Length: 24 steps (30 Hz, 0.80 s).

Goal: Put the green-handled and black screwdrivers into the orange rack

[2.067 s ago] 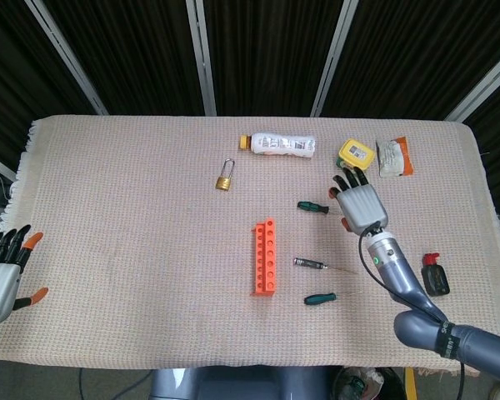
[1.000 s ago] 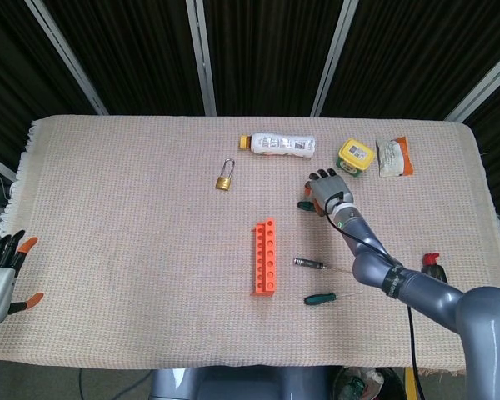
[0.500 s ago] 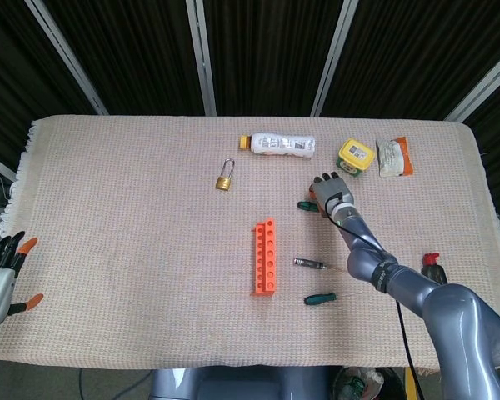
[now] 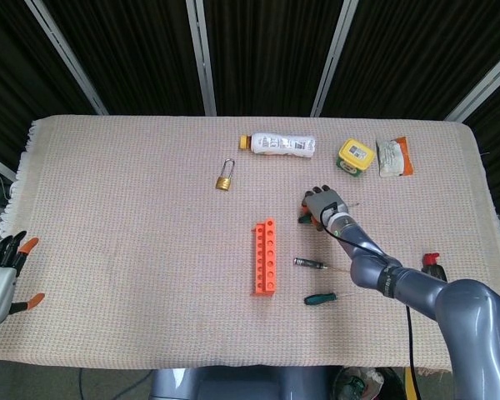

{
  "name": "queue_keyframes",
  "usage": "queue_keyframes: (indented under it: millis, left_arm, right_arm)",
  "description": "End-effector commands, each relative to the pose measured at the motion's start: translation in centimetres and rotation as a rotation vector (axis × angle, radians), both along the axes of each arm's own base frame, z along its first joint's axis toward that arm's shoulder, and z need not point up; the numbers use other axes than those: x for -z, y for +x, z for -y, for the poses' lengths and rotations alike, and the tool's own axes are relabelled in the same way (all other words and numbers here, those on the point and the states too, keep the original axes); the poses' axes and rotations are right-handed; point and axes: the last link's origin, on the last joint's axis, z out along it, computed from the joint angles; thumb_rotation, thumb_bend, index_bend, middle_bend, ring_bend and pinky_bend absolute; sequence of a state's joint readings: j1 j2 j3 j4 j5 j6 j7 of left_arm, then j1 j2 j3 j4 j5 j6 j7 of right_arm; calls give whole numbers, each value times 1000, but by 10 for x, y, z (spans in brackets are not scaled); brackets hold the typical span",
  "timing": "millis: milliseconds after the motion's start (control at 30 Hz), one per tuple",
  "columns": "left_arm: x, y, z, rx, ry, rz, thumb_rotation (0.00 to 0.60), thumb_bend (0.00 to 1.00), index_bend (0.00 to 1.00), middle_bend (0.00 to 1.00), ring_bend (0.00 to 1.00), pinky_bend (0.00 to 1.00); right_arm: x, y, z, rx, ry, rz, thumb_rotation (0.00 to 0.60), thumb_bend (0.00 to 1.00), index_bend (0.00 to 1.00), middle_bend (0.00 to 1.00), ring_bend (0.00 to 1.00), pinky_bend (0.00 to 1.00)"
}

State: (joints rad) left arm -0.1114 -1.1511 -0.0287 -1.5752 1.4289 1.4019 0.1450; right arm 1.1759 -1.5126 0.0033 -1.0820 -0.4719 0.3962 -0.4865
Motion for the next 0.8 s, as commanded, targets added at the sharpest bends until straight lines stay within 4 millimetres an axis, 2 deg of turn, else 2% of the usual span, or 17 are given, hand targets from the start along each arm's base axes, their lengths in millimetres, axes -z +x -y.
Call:
queue_keyframes:
  millis: [33, 100, 167, 233, 433, 800]
  left_arm:
    - [0, 0, 0, 2, 0, -1, 600, 88, 116, 0, 0, 0]
    - [0, 1, -1, 6, -1, 0, 600, 88, 116, 0, 0, 0]
    - [0, 1, 0, 8, 1, -1, 599, 88, 116, 0, 0, 0]
    - [-1, 2, 0, 8, 2, 0, 599, 88, 116, 0, 0, 0]
    - [0, 3, 0, 8, -3, 3, 600, 88, 116, 0, 0, 0]
    - [1, 3, -2, 5, -11, 4, 600, 88, 114, 0, 0, 0]
  right_arm:
    - [-7, 1, -3, -17, -15, -4, 600, 580, 338, 92, 0, 0]
    - [-11, 2, -4, -27, -50, 7, 600, 402, 338, 93, 0, 0]
    - [-14, 1, -4, -49, -94, 7, 600, 275, 341, 98, 0, 0]
    - [-17, 0, -4, -91, -159, -1, 600, 207, 354, 106, 0, 0]
    - [-14, -6, -13, -198, -228, -71, 600, 172, 392, 119, 0, 0]
    - [20, -19, -34, -342, -226, -204, 600, 171, 431, 134, 0, 0]
